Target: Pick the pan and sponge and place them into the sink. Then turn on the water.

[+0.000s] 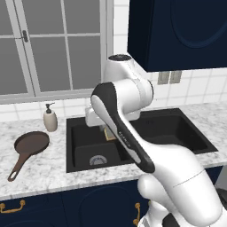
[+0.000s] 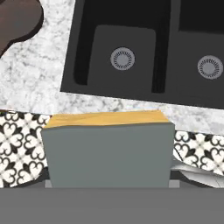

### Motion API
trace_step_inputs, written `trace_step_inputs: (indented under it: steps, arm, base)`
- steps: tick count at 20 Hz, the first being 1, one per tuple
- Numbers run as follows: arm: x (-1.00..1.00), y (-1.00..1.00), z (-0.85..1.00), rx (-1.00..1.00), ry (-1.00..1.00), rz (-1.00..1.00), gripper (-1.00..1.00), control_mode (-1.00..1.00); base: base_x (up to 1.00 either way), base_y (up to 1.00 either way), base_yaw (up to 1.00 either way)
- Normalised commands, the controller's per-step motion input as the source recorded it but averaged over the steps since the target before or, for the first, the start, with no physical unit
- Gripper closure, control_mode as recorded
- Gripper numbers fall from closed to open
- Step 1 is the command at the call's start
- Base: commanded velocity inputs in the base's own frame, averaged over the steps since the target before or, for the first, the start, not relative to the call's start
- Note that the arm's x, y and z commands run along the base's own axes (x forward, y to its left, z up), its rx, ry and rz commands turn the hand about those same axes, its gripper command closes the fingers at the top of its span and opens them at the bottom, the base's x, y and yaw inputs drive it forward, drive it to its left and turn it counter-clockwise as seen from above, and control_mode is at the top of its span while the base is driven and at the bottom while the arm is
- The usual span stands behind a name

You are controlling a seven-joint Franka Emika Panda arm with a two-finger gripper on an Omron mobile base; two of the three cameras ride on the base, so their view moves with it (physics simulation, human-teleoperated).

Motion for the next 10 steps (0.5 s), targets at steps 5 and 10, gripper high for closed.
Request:
trace_step_inputs:
  steps: [5,10]
  arm:
    - [0.40,1.00,-0.77,0.03,0.00,0.16,1.00,-1.00]
    - [0.99,1.00,-0.09,0.11,0.05,0.11,1.00,-1.00]
  base:
    - [0.00,0.00,0.00]
    - [0.00,0.00,0.00]
